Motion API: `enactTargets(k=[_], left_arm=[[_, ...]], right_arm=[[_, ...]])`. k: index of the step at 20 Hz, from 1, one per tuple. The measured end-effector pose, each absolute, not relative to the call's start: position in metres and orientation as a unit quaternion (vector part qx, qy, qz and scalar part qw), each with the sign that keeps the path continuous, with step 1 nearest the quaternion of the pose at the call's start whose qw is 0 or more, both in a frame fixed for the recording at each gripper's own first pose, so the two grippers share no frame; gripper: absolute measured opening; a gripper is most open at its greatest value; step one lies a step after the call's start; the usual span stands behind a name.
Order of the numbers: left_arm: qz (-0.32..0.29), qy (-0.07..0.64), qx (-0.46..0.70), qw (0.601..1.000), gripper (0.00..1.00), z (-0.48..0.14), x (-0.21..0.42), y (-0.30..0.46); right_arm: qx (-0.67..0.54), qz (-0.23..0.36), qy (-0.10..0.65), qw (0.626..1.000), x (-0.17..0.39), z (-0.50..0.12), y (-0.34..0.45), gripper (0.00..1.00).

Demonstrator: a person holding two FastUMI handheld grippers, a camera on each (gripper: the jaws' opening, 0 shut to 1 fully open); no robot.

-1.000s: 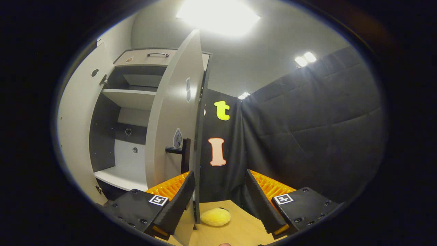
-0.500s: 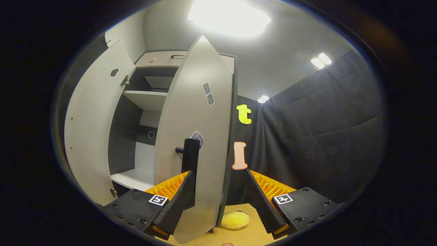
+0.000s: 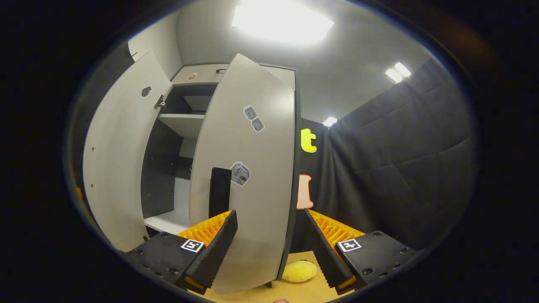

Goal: Grasp the bottle in the cabinet with the left hand and place it on the coaster, then close the right door with the right hand and the left door with the left hand.

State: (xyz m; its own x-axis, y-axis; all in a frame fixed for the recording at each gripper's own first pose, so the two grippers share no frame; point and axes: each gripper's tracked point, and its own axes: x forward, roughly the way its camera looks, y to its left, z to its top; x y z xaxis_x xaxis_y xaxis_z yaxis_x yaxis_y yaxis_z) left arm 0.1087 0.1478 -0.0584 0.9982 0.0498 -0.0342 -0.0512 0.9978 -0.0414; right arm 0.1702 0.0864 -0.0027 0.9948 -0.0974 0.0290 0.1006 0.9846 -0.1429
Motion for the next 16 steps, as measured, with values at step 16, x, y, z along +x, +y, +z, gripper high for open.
enactTargets(k=[16], left_arm=[[0.04, -0.011, -0.036, 0.998, 0.88, 0.009, 0.175, 0.149]], right_arm=[[-0.05, -0.088, 0.041, 0.994, 0.12, -0.045, 0.013, 0.99]])
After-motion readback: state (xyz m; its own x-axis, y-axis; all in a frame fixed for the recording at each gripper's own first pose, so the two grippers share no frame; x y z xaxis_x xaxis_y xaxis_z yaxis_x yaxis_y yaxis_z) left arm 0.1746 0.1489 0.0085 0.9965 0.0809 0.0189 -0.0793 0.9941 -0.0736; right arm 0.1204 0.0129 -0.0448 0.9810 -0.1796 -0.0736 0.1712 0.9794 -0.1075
